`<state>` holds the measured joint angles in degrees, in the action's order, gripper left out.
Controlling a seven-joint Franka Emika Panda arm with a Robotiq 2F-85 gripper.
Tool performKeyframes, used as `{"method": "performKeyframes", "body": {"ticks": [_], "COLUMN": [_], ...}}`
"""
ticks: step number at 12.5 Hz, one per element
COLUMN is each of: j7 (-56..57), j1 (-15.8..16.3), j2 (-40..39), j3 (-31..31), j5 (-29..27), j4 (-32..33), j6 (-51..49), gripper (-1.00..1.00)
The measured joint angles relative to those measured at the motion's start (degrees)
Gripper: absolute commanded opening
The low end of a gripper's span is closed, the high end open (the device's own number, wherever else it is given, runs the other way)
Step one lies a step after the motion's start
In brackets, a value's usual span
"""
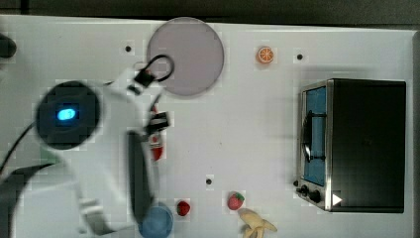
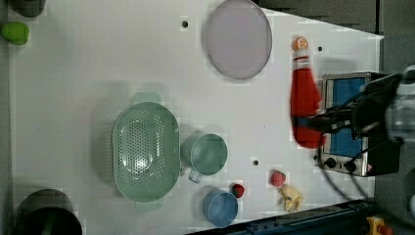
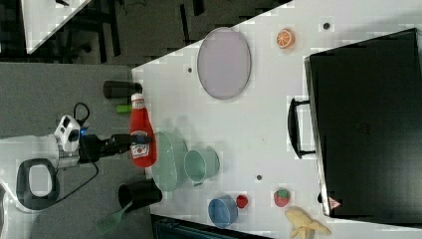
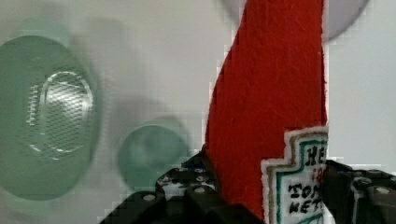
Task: Pick Ketchup from the table and place it in strainer.
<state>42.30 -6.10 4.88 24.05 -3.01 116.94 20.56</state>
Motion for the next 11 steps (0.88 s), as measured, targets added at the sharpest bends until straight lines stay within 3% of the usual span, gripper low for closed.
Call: {"method": "performKeyframes", "body": {"ticks": [3, 7, 11], "j7": [-12.4, -28.5, -38.3], "j1": [1.9, 4.3, 7.8], "j2": [-3.9, -10.6, -17.9], "j3": [8.1, 19.1, 22.5], "j5": [-0.4, -0.5, 3.2], "j4": [0.2, 2.7, 5.5], "j6": [1.2, 11.2, 24.4], "gripper": [0.2, 0.2, 0.2]}}
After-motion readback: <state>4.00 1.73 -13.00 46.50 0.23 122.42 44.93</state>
